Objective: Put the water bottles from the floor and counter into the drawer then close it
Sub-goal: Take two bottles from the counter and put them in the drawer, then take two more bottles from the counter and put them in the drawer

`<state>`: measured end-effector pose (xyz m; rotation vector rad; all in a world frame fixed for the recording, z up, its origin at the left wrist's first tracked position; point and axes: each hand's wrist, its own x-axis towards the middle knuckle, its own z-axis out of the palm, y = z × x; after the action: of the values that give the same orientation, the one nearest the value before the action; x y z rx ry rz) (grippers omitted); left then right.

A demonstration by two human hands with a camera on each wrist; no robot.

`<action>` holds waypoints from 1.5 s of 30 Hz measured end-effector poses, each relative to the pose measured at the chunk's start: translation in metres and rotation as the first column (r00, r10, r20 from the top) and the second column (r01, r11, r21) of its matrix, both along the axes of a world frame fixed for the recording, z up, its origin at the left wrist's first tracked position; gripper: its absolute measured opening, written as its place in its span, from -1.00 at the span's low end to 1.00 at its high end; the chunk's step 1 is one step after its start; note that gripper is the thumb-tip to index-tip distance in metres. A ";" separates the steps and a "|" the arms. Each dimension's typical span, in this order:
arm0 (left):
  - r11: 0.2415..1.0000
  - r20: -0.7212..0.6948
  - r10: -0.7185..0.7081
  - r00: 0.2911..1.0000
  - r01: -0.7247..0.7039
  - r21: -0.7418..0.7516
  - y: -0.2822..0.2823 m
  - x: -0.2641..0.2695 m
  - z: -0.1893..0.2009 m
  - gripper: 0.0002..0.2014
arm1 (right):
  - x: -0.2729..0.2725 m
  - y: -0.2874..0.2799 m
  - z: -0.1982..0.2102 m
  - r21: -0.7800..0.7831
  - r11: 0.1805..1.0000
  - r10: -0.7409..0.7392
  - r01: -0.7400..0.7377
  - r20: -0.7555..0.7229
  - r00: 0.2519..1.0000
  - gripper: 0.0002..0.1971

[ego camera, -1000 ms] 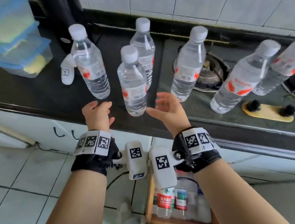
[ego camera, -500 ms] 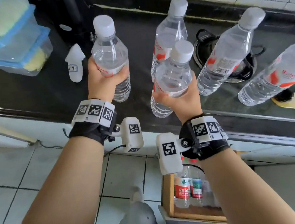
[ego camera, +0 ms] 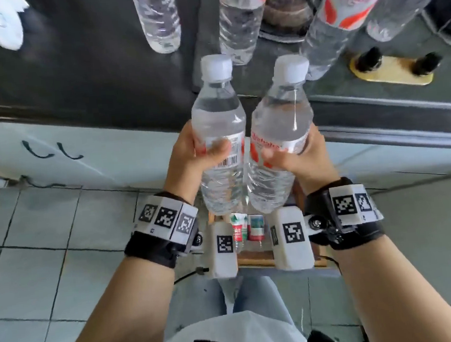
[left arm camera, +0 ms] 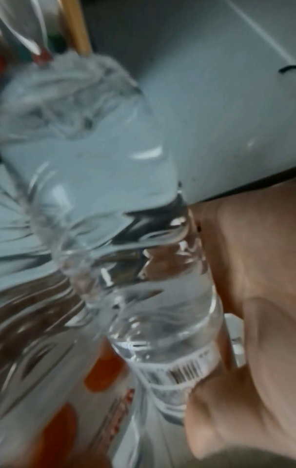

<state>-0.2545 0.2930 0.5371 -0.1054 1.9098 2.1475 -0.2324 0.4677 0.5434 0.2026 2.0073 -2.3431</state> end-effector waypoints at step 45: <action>0.955 0.647 -0.076 0.758 0.243 -0.172 0.080 -0.001 -0.165 -0.83 | 0.036 0.070 -0.181 0.201 0.970 -0.233 0.134 0.626 0.744 -0.82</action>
<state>-0.2557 0.3729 0.3720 -0.6136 1.6716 1.4716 -0.1968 0.5382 0.3623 1.1018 1.8323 -1.8184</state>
